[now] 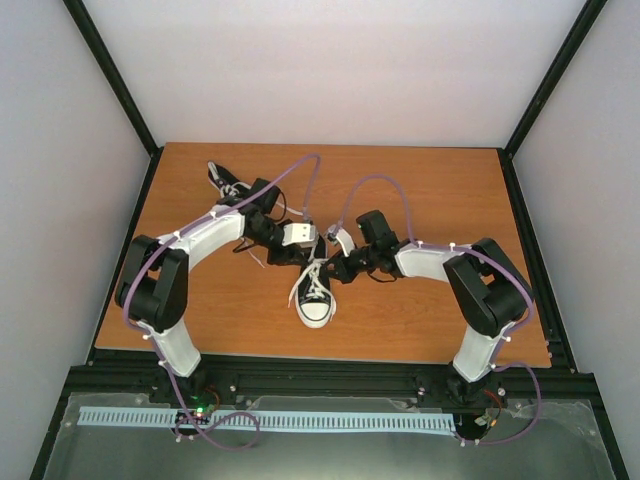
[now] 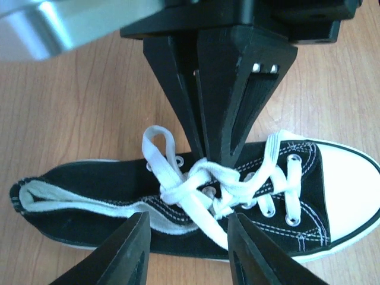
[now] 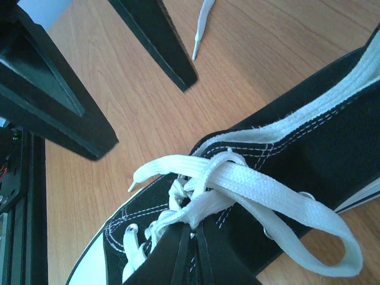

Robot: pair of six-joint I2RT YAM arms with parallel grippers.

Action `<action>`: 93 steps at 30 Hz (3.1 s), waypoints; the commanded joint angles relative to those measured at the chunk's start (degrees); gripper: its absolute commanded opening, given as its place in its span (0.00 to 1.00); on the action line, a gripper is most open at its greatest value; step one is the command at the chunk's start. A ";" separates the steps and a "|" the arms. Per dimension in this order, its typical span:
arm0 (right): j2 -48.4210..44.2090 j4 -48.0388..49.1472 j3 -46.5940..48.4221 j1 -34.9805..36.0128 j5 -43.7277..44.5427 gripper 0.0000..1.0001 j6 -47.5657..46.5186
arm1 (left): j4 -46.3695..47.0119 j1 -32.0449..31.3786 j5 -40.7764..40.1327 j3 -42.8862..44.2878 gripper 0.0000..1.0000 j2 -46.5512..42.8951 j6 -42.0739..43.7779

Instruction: Tie the shoes

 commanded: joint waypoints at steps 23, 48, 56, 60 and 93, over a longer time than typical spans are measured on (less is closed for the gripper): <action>2.09 0.36 -0.33 0.56 -0.26 0.04 1.59 | 7.02 -2.68 -0.33 1.29 0.30 4.72 -19.38; 1.64 -6.64 5.45 1.55 2.32 0.03 10.59 | 15.60 -7.70 -7.66 -10.27 0.33 -6.34 -14.29; 1.74 -6.82 6.38 2.07 1.92 0.03 11.52 | 20.86 -8.30 -12.32 -10.58 0.36 -4.26 -18.18; 1.45 -7.49 6.24 2.16 2.62 0.03 11.10 | 21.15 -8.31 -14.87 -9.61 0.27 -2.86 -18.68; -3.66 -14.02 2.55 2.02 9.33 0.03 6.91 | 15.07 -5.57 -16.81 -10.71 0.01 -3.97 -15.96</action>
